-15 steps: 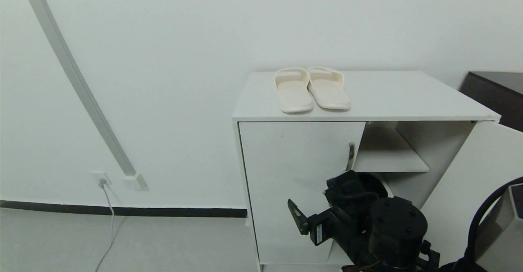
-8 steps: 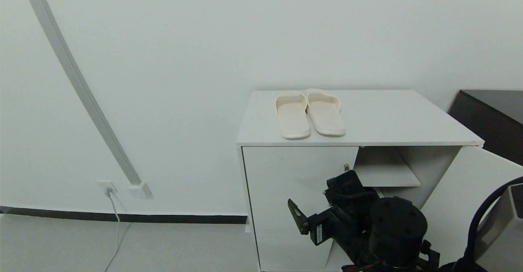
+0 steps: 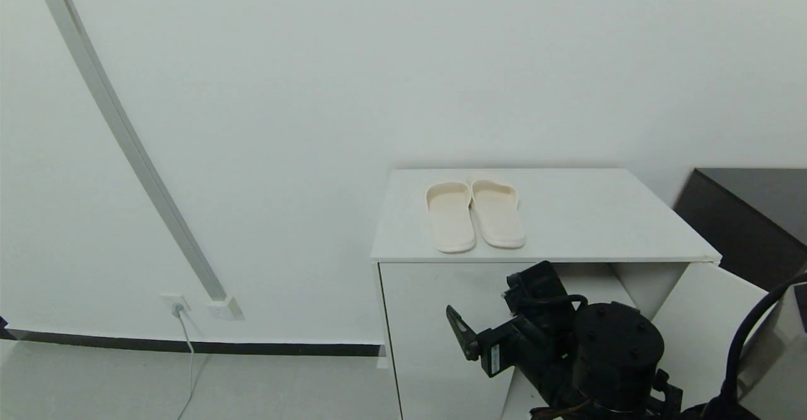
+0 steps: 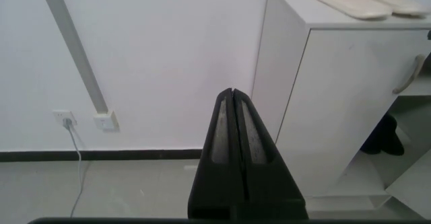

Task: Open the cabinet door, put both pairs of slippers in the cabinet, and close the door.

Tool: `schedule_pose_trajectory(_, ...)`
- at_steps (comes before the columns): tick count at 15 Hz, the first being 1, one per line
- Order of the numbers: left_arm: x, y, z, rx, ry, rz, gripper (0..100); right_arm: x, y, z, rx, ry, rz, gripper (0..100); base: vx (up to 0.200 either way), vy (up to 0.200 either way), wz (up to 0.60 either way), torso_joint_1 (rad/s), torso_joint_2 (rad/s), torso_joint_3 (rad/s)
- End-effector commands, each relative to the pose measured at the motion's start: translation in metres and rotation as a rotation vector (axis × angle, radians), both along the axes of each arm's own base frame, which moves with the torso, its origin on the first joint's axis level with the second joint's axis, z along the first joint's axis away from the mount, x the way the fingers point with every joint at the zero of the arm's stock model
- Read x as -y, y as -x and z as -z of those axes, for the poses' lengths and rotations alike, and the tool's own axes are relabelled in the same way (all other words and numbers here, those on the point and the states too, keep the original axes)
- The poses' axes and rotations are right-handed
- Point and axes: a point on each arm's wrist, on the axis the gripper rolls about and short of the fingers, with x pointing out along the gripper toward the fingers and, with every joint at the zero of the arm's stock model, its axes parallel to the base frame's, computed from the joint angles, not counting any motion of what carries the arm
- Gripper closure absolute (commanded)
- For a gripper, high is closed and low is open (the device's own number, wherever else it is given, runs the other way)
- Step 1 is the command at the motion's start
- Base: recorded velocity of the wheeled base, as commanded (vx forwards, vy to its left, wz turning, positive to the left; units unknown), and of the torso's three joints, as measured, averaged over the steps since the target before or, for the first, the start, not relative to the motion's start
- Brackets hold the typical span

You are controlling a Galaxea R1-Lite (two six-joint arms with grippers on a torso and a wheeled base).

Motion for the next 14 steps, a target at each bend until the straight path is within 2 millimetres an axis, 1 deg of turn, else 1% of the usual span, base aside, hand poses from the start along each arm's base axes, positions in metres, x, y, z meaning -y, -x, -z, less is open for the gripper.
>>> schedule_pose_trajectory(1, 0.000, 0.000, 0.000, 0.000, 0.001, 0.000, 100, 0.001, 0.000, -0.001, 0.001, -0.003, 0.001, 0, 0.000, 0.000, 0.00, 0.281, -0.61, -0.334)
schedule_pose_trajectory(7, 0.000, 0.000, 0.000, 0.000, 0.002, 0.000, 100, 0.003, -0.003, -0.002, 0.004, -0.008, 0.011, 0, 0.000, 0.000, 0.00, 0.189, -0.42, -0.229)
schedule_pose_trajectory(9, 0.000, 0.000, 0.000, 0.002, 0.002, 0.000, 100, 0.003, -0.002, -0.003, 0.029, -0.018, -0.015, 0, 0.000, 0.000, 0.00, 0.168, -0.37, -0.195)
schedule_pose_trajectory(11, 0.000, 0.000, 0.000, 0.000, -0.001, 0.000, 100, 0.006, -0.011, 0.005, 0.048, 0.033, 0.007, 0, 0.000, 0.000, 0.00, 0.025, -0.05, -0.028)
schedule_pose_trajectory(12, 0.000, 0.000, 0.000, 0.000, -0.005, 0.001, 100, 0.005, -0.012, 0.005, 0.054, 0.033, 0.007, 0, 0.000, 0.000, 0.00, 0.000, 0.00, 0.000)
schedule_pose_trajectory(14, 0.000, 0.000, 0.000, 0.000, -0.002, 0.001, 100, 0.002, -0.024, 0.000, 0.064, 0.023, 0.033, 0, 0.000, 0.000, 0.00, 0.000, 0.00, 0.000)
